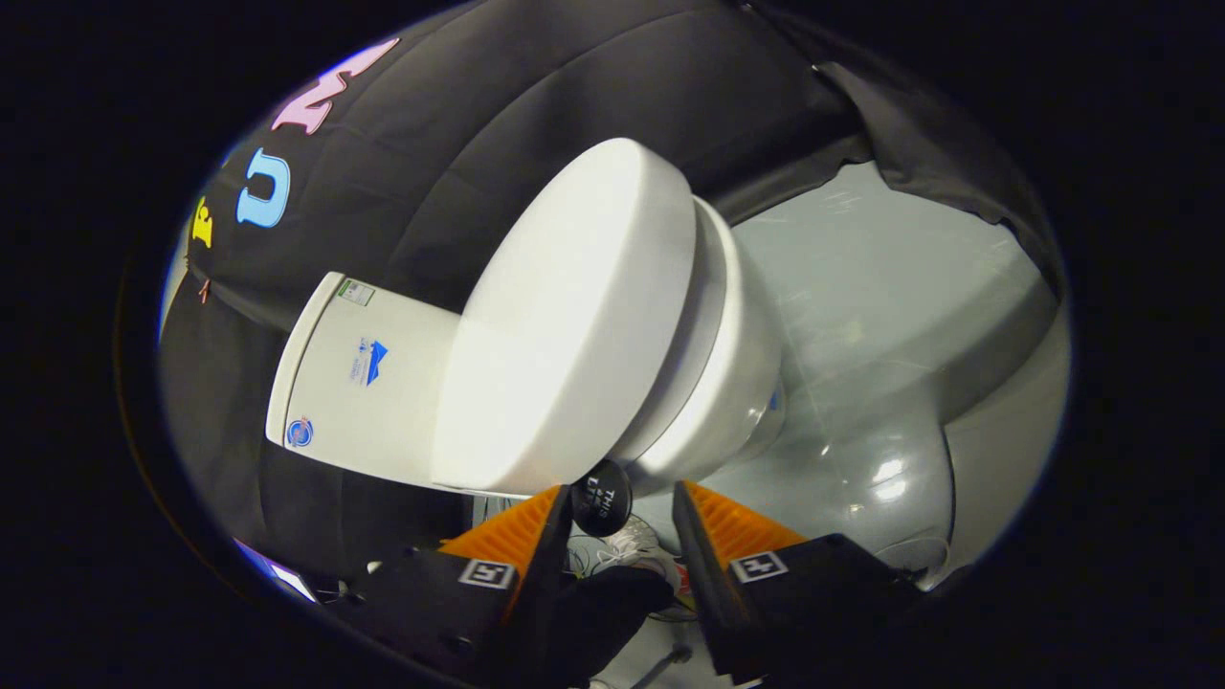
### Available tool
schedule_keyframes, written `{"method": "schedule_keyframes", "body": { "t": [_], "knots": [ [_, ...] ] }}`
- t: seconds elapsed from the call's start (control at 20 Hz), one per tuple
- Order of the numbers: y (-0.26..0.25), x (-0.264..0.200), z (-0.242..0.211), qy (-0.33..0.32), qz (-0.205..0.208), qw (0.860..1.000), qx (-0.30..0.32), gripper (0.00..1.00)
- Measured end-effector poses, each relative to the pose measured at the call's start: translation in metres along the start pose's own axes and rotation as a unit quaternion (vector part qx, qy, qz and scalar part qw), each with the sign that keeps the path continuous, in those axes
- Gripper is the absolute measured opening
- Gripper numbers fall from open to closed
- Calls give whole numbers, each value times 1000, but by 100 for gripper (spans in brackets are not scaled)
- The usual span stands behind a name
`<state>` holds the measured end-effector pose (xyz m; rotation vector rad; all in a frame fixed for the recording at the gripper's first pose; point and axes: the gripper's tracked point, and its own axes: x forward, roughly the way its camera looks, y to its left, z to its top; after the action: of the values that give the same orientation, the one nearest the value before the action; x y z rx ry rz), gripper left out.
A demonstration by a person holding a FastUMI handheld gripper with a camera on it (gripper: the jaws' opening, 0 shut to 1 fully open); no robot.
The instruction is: Open the toilet lid.
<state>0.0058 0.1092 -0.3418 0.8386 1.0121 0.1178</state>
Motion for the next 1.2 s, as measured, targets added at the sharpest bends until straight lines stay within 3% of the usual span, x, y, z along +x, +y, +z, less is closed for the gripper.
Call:
{"method": "schedule_keyframes", "body": {
  "t": [0.2,0.3,0.4,0.7,0.75,0.8,0.95,1.2],
  "knots": [
    [4,4,-2,6,5,1000,-17,36],
    [3,1,5,2,12,1000,-13,36],
    [2,0,2,7,20,1000,15,22],
    [6,-3,3,19,35,999,-7,22],
    [6,-1,13,6,41,999,21,22],
    [8,-4,6,15,43,998,36,5],
    [11,-3,6,11,61,997,36,5],
    [11,-5,4,17,57,998,27,5]
  ]
}}
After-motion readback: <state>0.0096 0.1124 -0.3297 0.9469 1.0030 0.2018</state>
